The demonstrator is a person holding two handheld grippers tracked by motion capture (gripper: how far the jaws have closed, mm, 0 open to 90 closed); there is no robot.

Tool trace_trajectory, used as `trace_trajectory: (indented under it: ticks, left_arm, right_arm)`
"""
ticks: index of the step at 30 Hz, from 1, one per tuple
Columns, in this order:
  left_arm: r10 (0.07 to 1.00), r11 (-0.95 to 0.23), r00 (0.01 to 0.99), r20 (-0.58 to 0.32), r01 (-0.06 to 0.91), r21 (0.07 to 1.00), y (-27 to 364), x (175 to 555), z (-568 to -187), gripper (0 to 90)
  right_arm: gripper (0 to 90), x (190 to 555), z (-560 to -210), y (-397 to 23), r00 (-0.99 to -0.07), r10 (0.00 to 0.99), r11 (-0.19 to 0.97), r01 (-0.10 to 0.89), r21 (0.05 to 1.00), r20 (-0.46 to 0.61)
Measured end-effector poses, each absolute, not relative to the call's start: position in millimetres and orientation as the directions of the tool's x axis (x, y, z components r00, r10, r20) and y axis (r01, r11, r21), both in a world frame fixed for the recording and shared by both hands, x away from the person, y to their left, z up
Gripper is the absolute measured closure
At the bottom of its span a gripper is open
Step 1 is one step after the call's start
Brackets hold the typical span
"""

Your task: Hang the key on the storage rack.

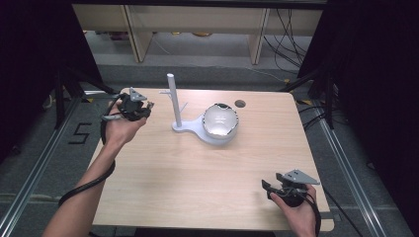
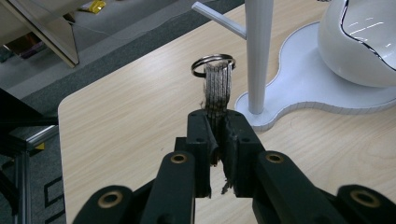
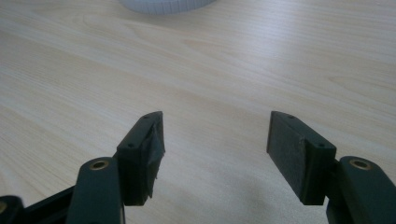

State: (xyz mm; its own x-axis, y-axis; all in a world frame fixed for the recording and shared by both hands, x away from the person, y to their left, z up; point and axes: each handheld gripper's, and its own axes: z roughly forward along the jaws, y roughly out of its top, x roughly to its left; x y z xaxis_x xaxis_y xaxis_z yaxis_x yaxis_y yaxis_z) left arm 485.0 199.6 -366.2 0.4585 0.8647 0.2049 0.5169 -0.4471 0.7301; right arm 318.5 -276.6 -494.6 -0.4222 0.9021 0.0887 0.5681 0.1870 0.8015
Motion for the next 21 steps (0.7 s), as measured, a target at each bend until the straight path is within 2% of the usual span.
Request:
trace_trajectory:
  ticks: [4, 12, 21]
  left_arm:
    - [0.836, -0.498, 0.495, 0.235, 0.509, 0.702, 190.5, 494.8, -362.8, 81.0]
    - [0.831, -0.507, 0.507, 0.228, 0.522, 0.686, 176.2, 505.6, -351.1, 81.0]
    - [0.842, -0.503, 0.498, 0.209, 0.581, 0.64, 173.9, 514.2, -348.7, 81.0]
  right_arm:
    - [37.6, 317.7, -493.8, -276.2, -0.418, 0.905, 0.198, 0.577, 0.792, 0.079]
    - [37.6, 317.2, -493.5, -278.0, -0.413, 0.907, 0.193, 0.581, 0.791, 0.083]
    - [37.6, 318.2, -494.6, -277.1, -0.419, 0.904, 0.193, 0.572, 0.797, 0.081]
